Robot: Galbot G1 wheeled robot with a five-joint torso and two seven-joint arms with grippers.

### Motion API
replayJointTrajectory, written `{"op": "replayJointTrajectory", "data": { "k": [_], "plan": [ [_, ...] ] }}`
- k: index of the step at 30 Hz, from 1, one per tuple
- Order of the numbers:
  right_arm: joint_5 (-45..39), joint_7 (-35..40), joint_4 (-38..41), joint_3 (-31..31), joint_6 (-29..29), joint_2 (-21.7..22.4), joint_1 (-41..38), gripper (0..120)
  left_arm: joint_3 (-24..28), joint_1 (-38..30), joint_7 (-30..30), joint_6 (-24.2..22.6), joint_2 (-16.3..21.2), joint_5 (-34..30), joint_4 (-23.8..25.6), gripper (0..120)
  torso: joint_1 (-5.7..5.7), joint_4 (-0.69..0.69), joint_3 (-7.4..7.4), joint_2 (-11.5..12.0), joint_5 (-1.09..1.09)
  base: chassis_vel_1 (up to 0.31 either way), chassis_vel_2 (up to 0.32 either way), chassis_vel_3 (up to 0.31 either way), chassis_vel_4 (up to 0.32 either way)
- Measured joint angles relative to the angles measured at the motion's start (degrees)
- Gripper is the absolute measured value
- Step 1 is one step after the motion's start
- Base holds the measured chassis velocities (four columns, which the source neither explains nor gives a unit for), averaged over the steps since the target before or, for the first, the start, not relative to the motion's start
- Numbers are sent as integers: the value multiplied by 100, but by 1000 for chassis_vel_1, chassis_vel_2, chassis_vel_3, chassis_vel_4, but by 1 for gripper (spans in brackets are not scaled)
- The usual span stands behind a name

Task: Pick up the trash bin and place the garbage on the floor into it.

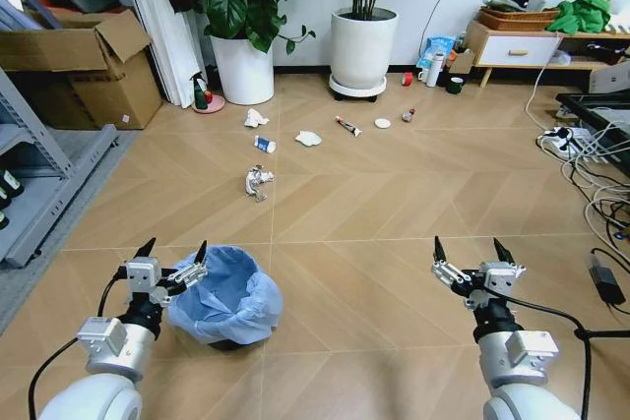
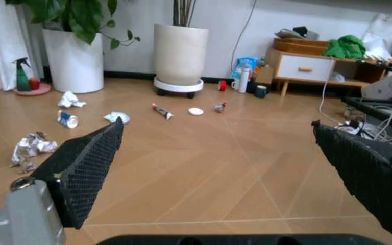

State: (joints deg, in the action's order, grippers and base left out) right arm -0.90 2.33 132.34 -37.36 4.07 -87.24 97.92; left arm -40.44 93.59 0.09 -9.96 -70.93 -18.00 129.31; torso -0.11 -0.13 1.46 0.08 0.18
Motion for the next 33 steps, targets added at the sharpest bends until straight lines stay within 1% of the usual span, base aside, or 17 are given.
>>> {"op": "replayJointTrajectory", "data": {
  "k": [10, 15, 19, 21, 22, 23, 26, 27, 29, 30, 31, 32, 33],
  "plan": [
    [2, 26, 13, -46, -30, -66, 47, 100, -55, 20, -2, -52, 58, -93, -21, 100, 0, 0, 0, 0, 0, 0, 0, 0, 0],
    [73, 51, 6, -52, -34, -101, 53, 100, -103, 8, -9, -114, 140, -10, -144, 100, 0, 0, 0, 0, 0, 0, 0, 0, 0],
    [102, 67, -6, -53, -35, -128, 52, 100, -99, -4, 25, -214, 219, -125, -183, 100, 0, 1, 0, 0, 0, 0, 0, 0, 0],
    [118, 71, -20, -53, -47, -138, 54, 100, -92, -71, 145, -462, 356, -188, -229, 100, 0, 0, 0, 0, 0, 0, 0, 0, 0],
    [118, 71, -20, -53, -47, -138, 54, 100, -92, -71, 145, -462, 356, -188, -229, 100, 0, 0, 0, 0, 0, 0, 0, 0, 0],
    [135, 79, -26, -52, -47, -139, 60, 100, -85, -105, 181, -588, 434, -224, -250, 100, 0, 0, 0, 0, 0, 0, 0, 0, 0],
    [173, 98, -65, -41, -46, -109, 63, 100, -61, -234, 361, -1237, 706, -657, -267, 100, 0, 0, 0, 0, 0, 0, 0, 0, 0],
    [173, 98, -65, -41, -46, -109, 63, 100, -61, -234, 361, -1237, 706, -657, -267, 100, 0, 0, 0, 0, 0, 0, 0, 0, 0],
    [171, 93, -128, 1, -46, -18, 31, 100, -59, -413, 630, -2036, 936, -1176, -323, 100, 0, 0, 0, 0, 0, 0, 0, 0, 0],
    [171, 93, -128, 1, -46, -18, 31, 100, -59, -413, 630, -2036, 936, -1176, -323, 100, 0, 0, 0, 0, 0, 0, 0, 0, 0],
    [165, 89, -161, 30, -46, 23, 5, 100, -61, -531, 786, -2371, 1045, -1423, -402, 100, 0, 0, 0, 0, 0, 0, 0, 0, 0],
    [153, 88, -188, 53, -46, 52, -19, 100, -61, -630, 901, -2568, 1122, -1612, -485, 100, 0, 0, 0, 0, 0, 0, 0, 0, 0],
    [153, 88, -188, 53, -46, 52, -19, 100, -61, -630, 901, -2568, 1122, -1612, -485, 100, 0, 0, 0, 0, 0, 0, 0, 0, 0]
  ]
}}
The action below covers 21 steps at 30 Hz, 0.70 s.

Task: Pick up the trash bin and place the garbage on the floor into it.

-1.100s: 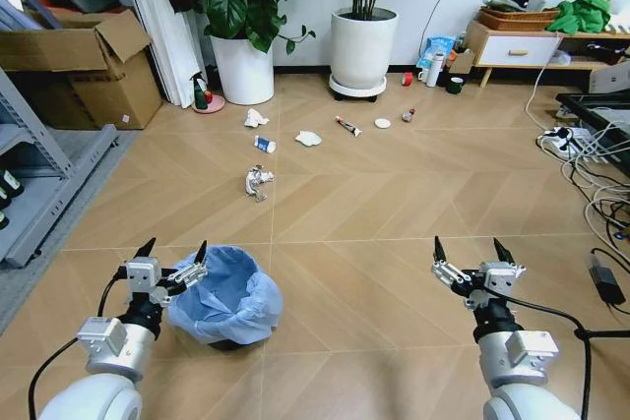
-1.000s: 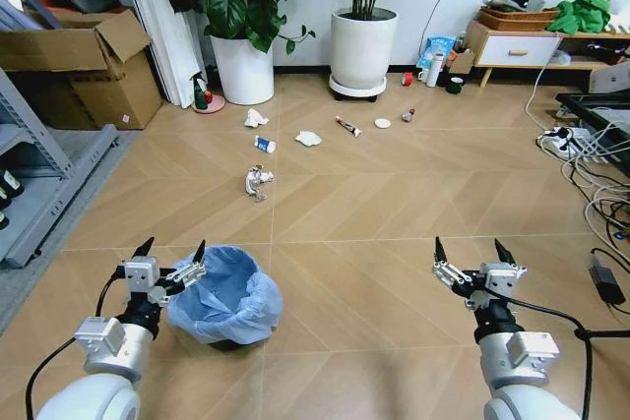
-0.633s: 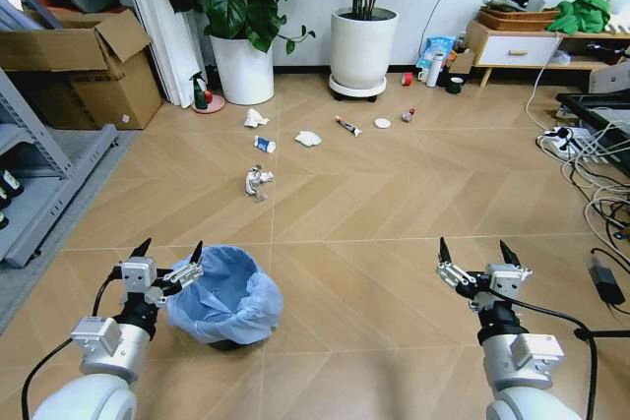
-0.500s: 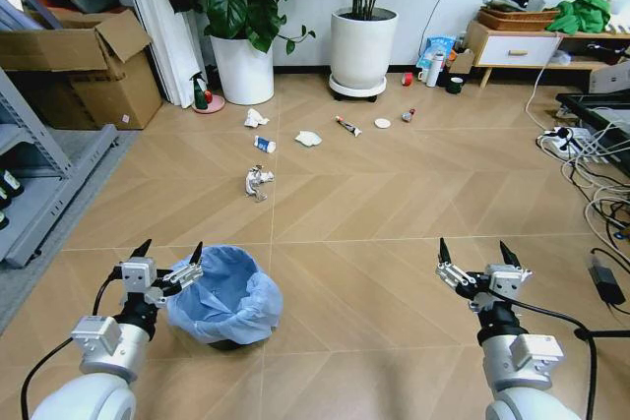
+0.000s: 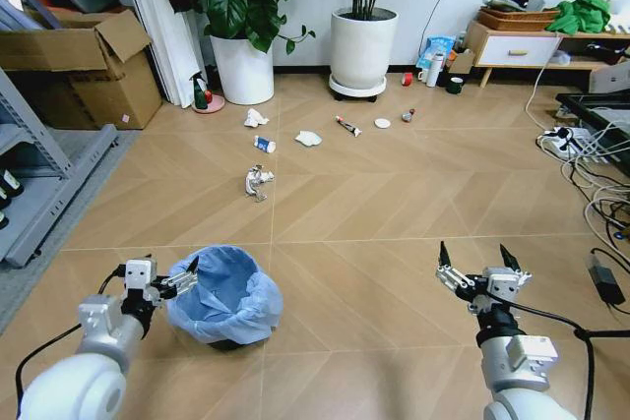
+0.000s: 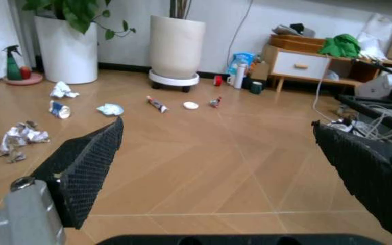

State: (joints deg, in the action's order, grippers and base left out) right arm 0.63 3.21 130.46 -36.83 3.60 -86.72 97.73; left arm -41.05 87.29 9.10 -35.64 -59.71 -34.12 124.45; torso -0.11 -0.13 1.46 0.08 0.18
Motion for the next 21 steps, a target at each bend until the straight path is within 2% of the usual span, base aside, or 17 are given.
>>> {"op": "replayJointTrajectory", "data": {
  "k": [2, 7, 10, 21],
  "plan": [
    [-42, -1, -84, 44, 1, 57, -74, 100, 35, -249, 193, -315, 208, -414, -281, 100, 0, 0, 0, 0, -1, 0, 0, 0, 0],
    [-84, -1, -165, 76, 5, 98, -136, 100, 144, -442, 233, -416, 348, -563, -537, 100, 0, 2, 0, 0, 0, 0, 0, 0, 0],
    [-105, 2, -243, 61, 3, 63, -120, 100, 555, -843, 268, -536, 525, -742, -996, 100, 0, -1, 0, 0, 0, 0, 0, 0, 0],
    [-115, 34, -391, 137, -46, -200, -198, 100, 944, -1452, 5, -665, 577, -685, -1929, 100, 0, 0, 0, 0, 0, 0, 0, 0, 0]
  ]
}}
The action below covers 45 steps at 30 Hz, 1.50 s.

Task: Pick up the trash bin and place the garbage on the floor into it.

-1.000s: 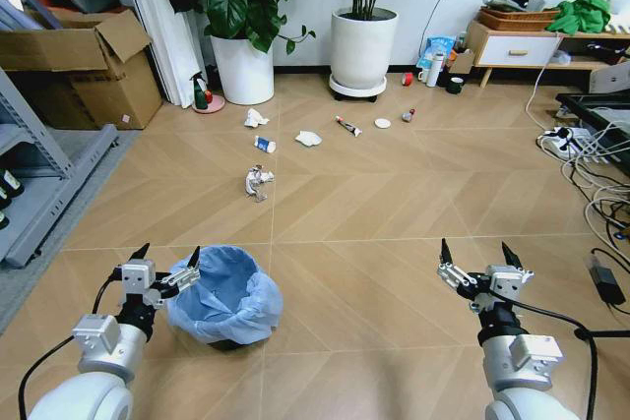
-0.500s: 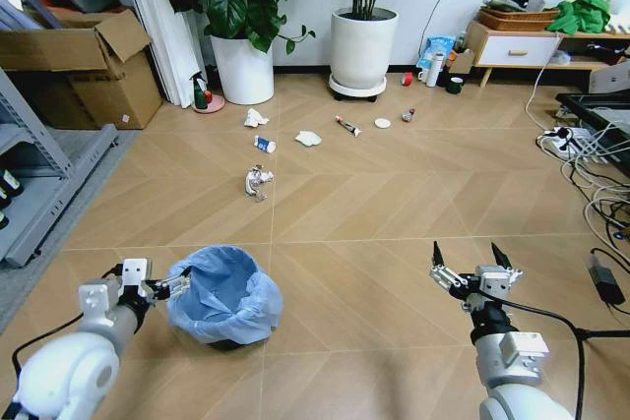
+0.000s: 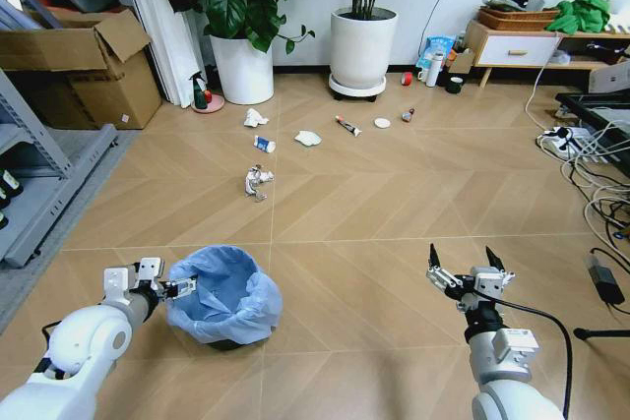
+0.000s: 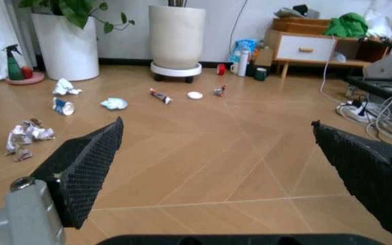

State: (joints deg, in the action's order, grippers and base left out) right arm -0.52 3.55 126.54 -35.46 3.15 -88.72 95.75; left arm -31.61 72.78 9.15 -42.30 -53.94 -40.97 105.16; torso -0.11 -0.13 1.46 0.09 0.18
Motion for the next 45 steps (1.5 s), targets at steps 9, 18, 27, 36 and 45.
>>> {"op": "replayJointTrajectory", "data": {
  "k": [9, 18, 27, 36, 45],
  "plan": [
    [-1, 13, -88, -20, -36, -2, -7, 100, 273, -468, -58, 0, -40, 40, -606, 100, 0, 0, 0, 0, 0, 0, 0, 0, 0],
    [35, 52, -166, -6, -126, -73, -7, 100, 400, -613, -155, 3, 12, 140, -850, 91, 0, 0, 0, 0, 0, 0, 0, 0, 0],
    [101, 107, -210, 92, -228, -140, 41, 100, 446, -639, -178, 18, -37, 241, -952, 62, 1, 0, -1, 0, -2, 0, 0, 0, 0],
    [106, 109, -215, 86, -228, -104, 41, 100, 456, -643, -184, 17, -76, 260, -947, 27, 1, 0, 0, 0, 0, 0, 0, 0, 0],
    [152, 110, -259, 118, -228, -112, 36, 100, 400, -583, -127, 16, -81, 205, -766, 0, 1, -1, 0, 0, 1, 0, 0, 0, 0]
  ]
}}
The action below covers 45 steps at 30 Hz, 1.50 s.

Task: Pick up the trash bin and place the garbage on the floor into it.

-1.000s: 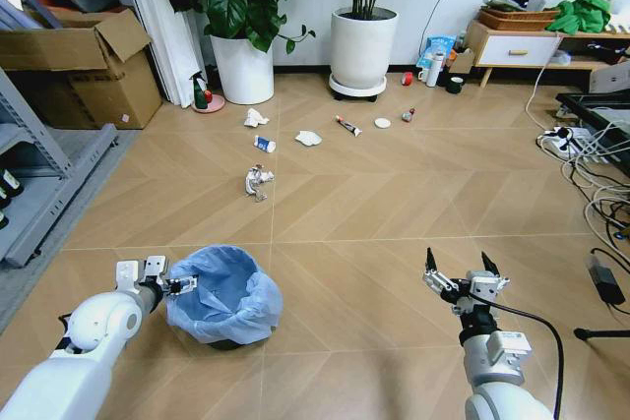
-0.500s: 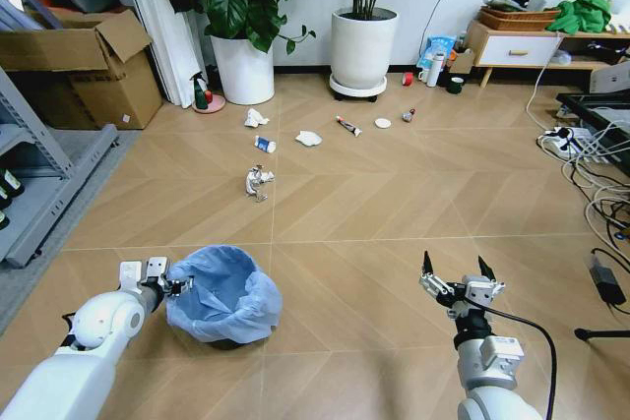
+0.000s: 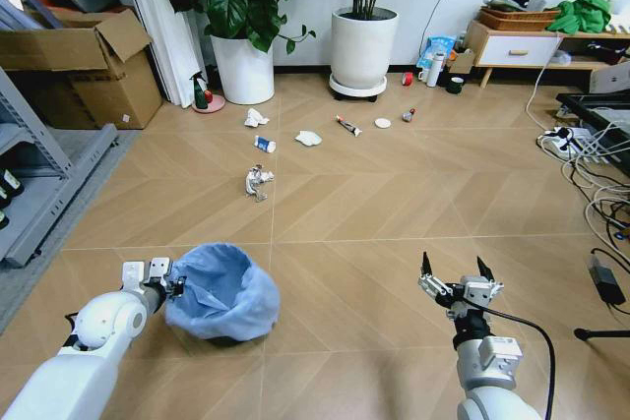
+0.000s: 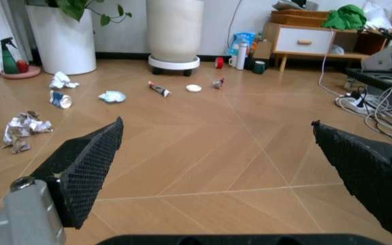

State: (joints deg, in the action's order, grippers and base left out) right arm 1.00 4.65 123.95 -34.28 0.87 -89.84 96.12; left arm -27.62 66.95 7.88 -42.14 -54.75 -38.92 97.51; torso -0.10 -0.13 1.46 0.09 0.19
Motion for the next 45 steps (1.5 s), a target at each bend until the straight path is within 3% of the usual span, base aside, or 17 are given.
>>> {"op": "replayJointTrajectory", "data": {
  "k": [4, 14, 17, 19, 23, 35, 45],
  "plan": [
    [-6, 16, -2, 2, 24, 2, -12, 100, -51, 75, 156, -2, -20, -130, 162, 0, 0, 1, 0, 0, -1, 0, 0, 0, 0],
    [-244, 249, 129, -285, 328, 143, -210, 100, -622, 586, 1243, 3, -414, -1252, 1225, 0, 0, 1, 0, 0, 0, 0, 0, 0, 0],
    [-249, 264, 147, -323, 333, 163, -212, 100, -685, 635, 1291, 30, -467, -1272, 1310, 0, 0, 1, 0, 0, -1, 0, 0, 0, 0],
    [-287, 280, 256, -526, 343, 264, -205, 100, -876, 848, 1608, 165, -706, -1274, 1760, 0, 0, 1, 0, 0, -1, 0, 0, 0, 0],
    [-368, 257, 322, -613, 343, 295, -211, 100, -885, 1131, 1946, 378, -887, -970, 2179, 0, 0, 1, 0, 0, -2, 0, 0, 0, 0],
    [-347, 189, 361, -482, 272, 226, -183, 100, -826, 1600, 1946, 474, -1019, -637, 2718, 0, 0, 0, 0, 0, -1, 0, 0, 0, 0],
    [-239, 185, 350, -453, 251, 175, -152, 100, -831, 1579, 1848, 450, -972, -638, 2737, 0, 0, 0, 0, 0, -1, -113, 106, 105, -112]
  ]
}}
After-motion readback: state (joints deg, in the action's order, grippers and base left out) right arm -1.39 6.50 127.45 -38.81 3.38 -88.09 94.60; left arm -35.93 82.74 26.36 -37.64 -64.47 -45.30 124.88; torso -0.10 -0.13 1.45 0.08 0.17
